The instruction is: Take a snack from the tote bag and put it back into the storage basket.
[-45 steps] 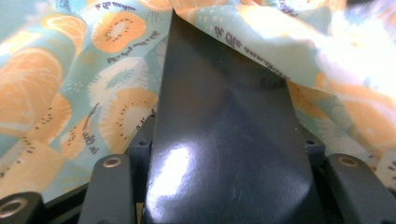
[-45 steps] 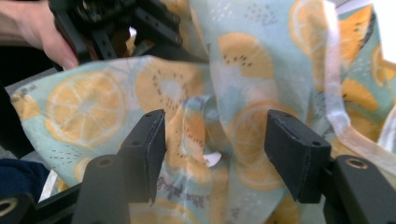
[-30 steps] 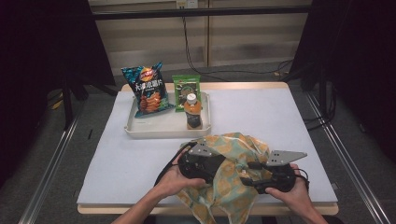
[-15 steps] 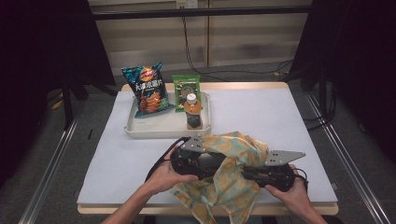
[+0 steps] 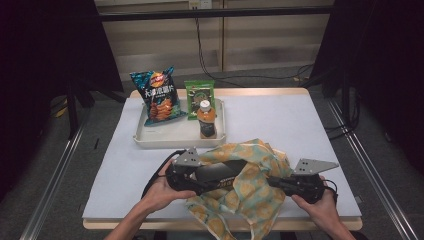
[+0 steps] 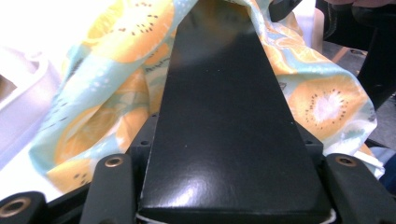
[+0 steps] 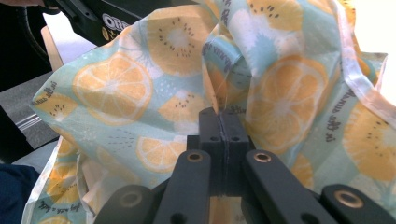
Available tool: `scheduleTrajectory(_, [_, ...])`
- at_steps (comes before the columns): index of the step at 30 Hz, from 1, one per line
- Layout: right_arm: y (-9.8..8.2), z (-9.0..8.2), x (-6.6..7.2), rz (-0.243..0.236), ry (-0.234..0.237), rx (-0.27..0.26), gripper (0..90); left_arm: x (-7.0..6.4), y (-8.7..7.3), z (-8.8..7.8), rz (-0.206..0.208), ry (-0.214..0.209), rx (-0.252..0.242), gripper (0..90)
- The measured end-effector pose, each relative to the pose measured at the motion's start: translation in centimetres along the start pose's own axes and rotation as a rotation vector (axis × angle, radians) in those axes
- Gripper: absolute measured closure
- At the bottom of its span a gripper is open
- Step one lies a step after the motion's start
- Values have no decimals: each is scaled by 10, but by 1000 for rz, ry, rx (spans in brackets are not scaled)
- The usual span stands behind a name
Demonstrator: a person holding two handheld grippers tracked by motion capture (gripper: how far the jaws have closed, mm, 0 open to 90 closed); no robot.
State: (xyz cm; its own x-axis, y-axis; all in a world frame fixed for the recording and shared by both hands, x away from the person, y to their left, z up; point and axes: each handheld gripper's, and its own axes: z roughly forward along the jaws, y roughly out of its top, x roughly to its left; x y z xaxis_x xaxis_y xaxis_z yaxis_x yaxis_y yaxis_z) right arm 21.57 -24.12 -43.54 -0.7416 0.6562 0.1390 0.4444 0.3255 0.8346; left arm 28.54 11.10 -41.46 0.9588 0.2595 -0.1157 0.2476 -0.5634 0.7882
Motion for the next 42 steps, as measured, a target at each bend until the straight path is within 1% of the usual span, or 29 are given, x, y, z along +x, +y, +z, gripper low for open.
scheduleTrajectory(2, [0, -1, -1, 2, -7, -2, 900, 2, 0, -4, 7, -8, 2, 439])
scheduleTrajectory(4, [-1, -3, -2, 3, -10, -5, 900, 2, -2, -8, 7, -5, -2, 439])
scheduleTrajectory(9, [-7, -10, -4, 11, -26, -1, 900, 3, -9, -15, -3, -15, -14, 439])
scheduleTrajectory(11, [-8, -13, -5, 24, -34, -3, 900, 4, -10, -17, -11, -28, -25, 438])
scheduleTrajectory(12, [-8, -14, -6, 22, -35, -5, 900, 5, -10, -19, 0, -40, -30, 438])
scheduleTrajectory(13, [-9, -15, -6, 26, -41, -9, 900, 4, -10, -20, -10, -59, -42, 437])
scheduleTrajectory(14, [-9, -16, -8, 32, -42, -8, 900, 3, -9, -21, 5, -59, -36, 437])
scheduleTrajectory(15, [-9, -16, -8, 32, -49, -8, 900, 3, -9, -22, 6, -61, -41, 437])
scheduleTrajectory(16, [-9, -16, -9, 34, -50, -8, 900, 2, -8, -23, 9, -65, -36, 438])
scheduleTrajectory(18, [-9, -18, -10, 38, -57, -13, 900, 3, -9, -26, 8, -71, -46, 438])
scheduleTrajectory(19, [-9, -19, -11, 36, -58, -13, 900, 3, -10, -28, 2, -67, -54, 438])
scheduleTrajectory(20, [-10, -20, -12, 36, -65, -15, 900, 4, -11, -30, 6, -65, -58, 438])
scheduleTrajectory(22, [-11, -23, -14, 45, -73, -18, 900, 6, -12, -34, -1, -69, -71, 438])
scheduleTrajectory(24, [-13, -25, -16, 51, -83, -21, 900, 8, -13, -38, -2, -62, -80, 438])
scheduleTrajectory(26, [-14, -27, -17, 58, -95, -19, 900, 10, -14, -41, -1, -64, -91, 438])
scheduleTrajectory(27, [-14, -28, -18, 63, -95, -22, 900, 11, -14, -44, -1, -59, -90, 438])
scheduleTrajectory(28, [-15, -29, -18, 58, -98, -22, 900, 11, -15, -45, -9, -58, -100, 438])
scheduleTrajectory(29, [-15, -30, -18, 58, -100, -25, 900, 13, -15, -48, -2, -57, -95, 438])
scheduleTrajectory(31, [-16, -33, -18, 59, -99, -29, 898, 16, -17, -52, -13, -54, -116, 438])
scheduleTrajectory(33, [-17, -34, -17, 60, -84, -32, 843, 19, -19, -56, -14, -45, -117, 438])
scheduleTrajectory(34, [-17, -34, -17, 67, -71, -42, 822, 21, -20, -58, -19, -46, -129, 438])
scheduleTrajectory(36, [-14, -35, -15, 58, -60, -65, 759, 26, -21, -61, -24, -37, -134, 438])
scheduleTrajectory(37, [-11, -35, -13, 46, -61, -79, 718, 27, -22, -62, -31, -37, -141, 439])
scheduleTrajectory(38, [-10, -35, -12, 38, -58, -88, 712, 29, -22, -64, -35, -33, -145, 439])
scheduleTrajectory(39, [-9, -35, -11, 33, -35, -98, 683, 32, -22, -66, -34, -30, -150, 439])
scheduleTrajectory(40, [-9, -35, -10, 24, -32, -101, 669, 33, -23, -67, -36, -29, -153, 439])
scheduleTrajectory(41, [-8, -36, -9, 26, -29, -108, 652, 36, -24, -69, -43, -25, -159, 438])
scheduleTrajectory(42, [-8, -36, -8, 23, -20, -114, 624, 38, -24, -70, -40, -21, -162, 439])
